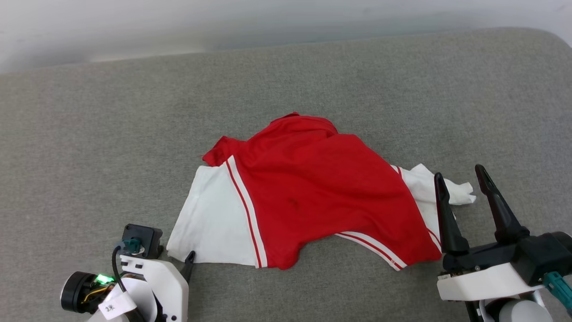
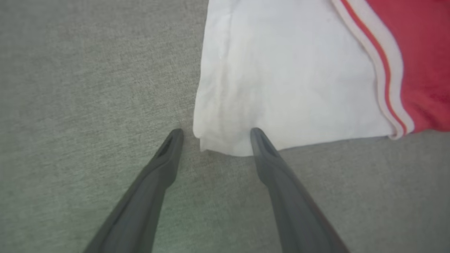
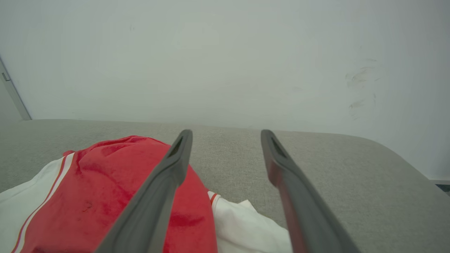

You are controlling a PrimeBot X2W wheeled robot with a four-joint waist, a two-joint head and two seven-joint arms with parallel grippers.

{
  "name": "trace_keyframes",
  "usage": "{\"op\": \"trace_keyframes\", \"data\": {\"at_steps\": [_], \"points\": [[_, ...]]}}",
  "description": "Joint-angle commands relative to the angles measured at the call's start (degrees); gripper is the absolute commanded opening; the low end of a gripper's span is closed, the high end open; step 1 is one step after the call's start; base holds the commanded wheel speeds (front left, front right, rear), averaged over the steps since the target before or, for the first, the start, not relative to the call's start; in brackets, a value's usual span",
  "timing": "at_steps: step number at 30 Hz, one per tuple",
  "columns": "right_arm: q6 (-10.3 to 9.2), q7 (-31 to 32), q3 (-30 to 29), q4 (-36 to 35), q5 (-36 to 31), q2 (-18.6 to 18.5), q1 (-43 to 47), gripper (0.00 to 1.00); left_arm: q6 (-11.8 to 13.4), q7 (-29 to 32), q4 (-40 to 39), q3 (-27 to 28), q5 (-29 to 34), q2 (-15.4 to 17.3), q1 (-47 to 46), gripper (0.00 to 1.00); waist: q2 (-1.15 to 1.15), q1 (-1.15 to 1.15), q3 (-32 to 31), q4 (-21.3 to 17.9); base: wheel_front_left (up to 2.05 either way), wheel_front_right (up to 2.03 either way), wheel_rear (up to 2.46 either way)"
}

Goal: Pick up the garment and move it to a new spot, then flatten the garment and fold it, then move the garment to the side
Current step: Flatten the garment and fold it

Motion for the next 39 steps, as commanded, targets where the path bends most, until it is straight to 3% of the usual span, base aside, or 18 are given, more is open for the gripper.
{"op": "trace_keyframes", "data": {"at_steps": [1, 6, 7, 8, 9, 27, 32, 33, 34, 39], "points": [[-0.04, -0.13, 0.09, -0.14, 0.01, 0.08, -0.75, 1.0, -0.08, 0.4, 0.67, -0.08, -0.26, 0.17, -0.71, 1.0, 0.0, -0.01, 0.84, -0.63, 0.0, 0.0, 0.0], [-0.03, -0.12, 0.06, -0.24, 0.22, 0.08, -1.08, 1.0, -0.13, 1.32, 4.08, -0.51, -0.44, 0.38, -0.23, 0.99, 0.0, -0.01, 1.83, -1.08, 0.0, 0.0, 0.0], [-0.03, -0.12, 0.03, -0.24, 0.21, 0.08, -1.11, 1.0, -0.08, 1.27, 4.71, -0.51, -0.65, 0.28, -0.14, 0.61, 0.0, -0.01, 1.93, -1.1, 0.0, 0.0, 0.0], [-0.03, -0.12, 0.02, -0.24, 0.2, 0.08, -1.11, 1.0, -0.2, 1.2, 5.3, -0.51, -0.81, 0.26, -0.16, 0.16, 0.0, -0.01, 1.99, -1.09, 0.0, 0.0, 0.0], [-0.03, -0.12, 0.0, -0.23, 0.17, 0.08, -1.08, 1.0, -0.4, 0.97, 5.79, -0.54, -0.85, 0.27, -0.19, 0.0, 0.0, -0.01, 2.0, -1.06, 0.0, 0.0, 0.0], [-0.03, -0.12, -0.14, 1.53, -0.44, 0.08, 1.07, 1.0, 3.91, -12.98, 5.8, 7.79, -1.87, 1.04, 2.31, 0.0, 0.0, -0.01, -3.59, 2.65, 0.0, 0.0, 0.0], [-0.03, -0.13, -0.07, 1.78, -0.52, 0.08, 1.04, 1.0, 3.35, -14.8, 7.1, 8.55, -2.76, 1.04, 3.19, 0.02, 0.0, -0.01, -3.65, 3.25, 0.0, 0.0, 0.0], [-0.04, -0.12, -0.07, 1.88, -0.55, 0.08, 0.96, 1.0, 3.21, -15.18, 7.37, 8.39, -2.63, 0.87, 3.16, 0.61, 0.0, -0.01, -3.66, 3.31, 0.0, 0.0, 0.0], [-0.03, -0.13, -0.1, 1.95, -0.57, 0.08, 0.89, 1.0, 3.01, -15.67, 7.77, 8.21, -2.44, 0.72, 3.05, 1.0, 0.0, -0.01, -3.7, 3.37, 0.0, 0.0, 0.0], [-0.03, -0.12, -0.59, 2.3, -0.76, 0.08, 1.19, 1.0, 0.53, -22.31, 7.75, 6.91, -0.42, 0.17, 1.18, 1.0, 0.0, -0.01, -4.83, 4.04, 0.0, 0.0, 0.0]]}}
